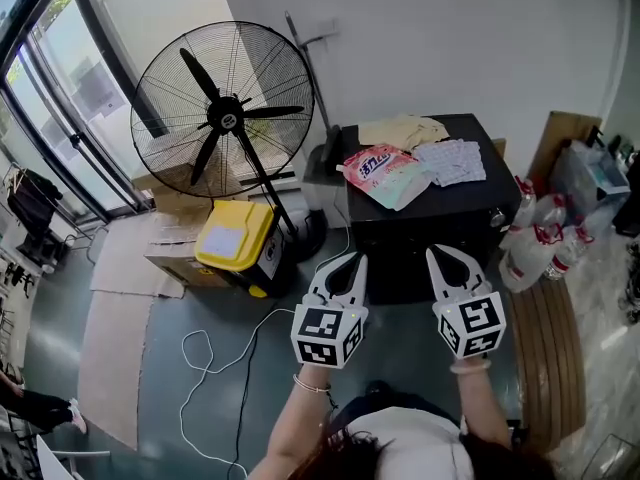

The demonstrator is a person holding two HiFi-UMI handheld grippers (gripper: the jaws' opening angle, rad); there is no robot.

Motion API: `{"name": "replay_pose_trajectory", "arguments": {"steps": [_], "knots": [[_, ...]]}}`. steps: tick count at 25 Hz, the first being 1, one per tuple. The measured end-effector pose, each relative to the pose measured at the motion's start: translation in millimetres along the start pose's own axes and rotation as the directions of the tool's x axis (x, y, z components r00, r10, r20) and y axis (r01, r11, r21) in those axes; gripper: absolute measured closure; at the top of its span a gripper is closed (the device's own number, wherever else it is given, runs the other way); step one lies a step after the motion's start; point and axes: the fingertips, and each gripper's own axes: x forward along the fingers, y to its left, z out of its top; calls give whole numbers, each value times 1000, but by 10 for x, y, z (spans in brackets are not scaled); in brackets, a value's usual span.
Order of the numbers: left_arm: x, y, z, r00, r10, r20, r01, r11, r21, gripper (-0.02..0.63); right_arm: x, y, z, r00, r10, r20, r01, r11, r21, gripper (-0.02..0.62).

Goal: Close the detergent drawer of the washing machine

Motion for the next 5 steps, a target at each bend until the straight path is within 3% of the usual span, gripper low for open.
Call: {"name": "replay_pose_trajectory", "arguments": {"steps": [5], "knots": [[43,123,-31,1000,-2,-5,2,1000,-4,588,93,-13,-28,1000,-17,-1,17,1000,3,569]]}}
